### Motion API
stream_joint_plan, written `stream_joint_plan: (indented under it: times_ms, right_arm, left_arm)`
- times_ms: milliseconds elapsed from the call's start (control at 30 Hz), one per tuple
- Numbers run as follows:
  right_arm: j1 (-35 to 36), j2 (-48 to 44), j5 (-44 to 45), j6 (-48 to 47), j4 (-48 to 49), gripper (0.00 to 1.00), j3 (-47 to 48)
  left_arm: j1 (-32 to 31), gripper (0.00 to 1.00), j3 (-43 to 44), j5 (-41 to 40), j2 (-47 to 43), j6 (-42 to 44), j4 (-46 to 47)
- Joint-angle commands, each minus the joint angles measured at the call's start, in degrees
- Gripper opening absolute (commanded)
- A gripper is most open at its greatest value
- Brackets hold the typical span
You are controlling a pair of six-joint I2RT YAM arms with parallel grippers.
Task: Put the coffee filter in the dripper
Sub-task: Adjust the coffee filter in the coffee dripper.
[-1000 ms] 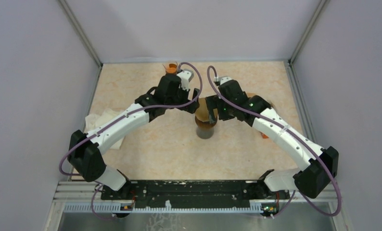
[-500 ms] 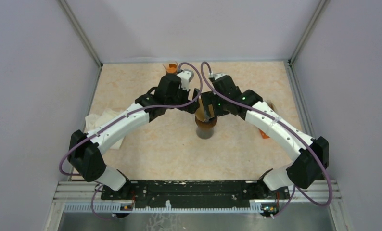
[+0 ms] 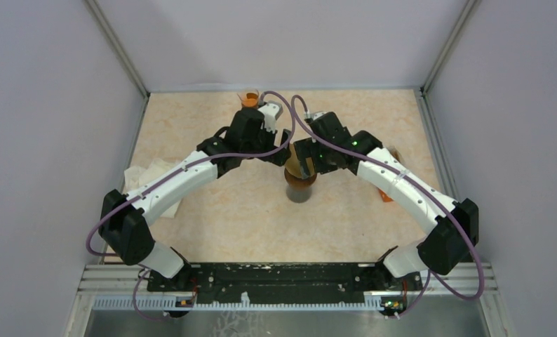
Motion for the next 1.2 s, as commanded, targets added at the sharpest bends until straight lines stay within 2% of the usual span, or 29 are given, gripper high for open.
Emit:
stream_joint_plan:
  times_ms: [0, 533, 1167]
  right_arm:
    - [-0.9, -1.2, 0.9, -1.4, -1.4, 0.91, 1.5]
    - [-1.3, -1.7, 0.1, -3.5, -2.3, 0.91, 1.8]
    - [-1.4, -4.6, -1.1, -0.8, 5.5, 0.92, -0.3]
  left_arm:
    - [0.1, 0.96, 2.0, -0.2, 0.4, 0.2, -1.0]
    - [0.3, 0.96, 2.6, -1.1, 1.0, 0.1, -2.5]
    - [0.3, 0.97, 3.3, 1.4, -0.2, -0.4, -2.6]
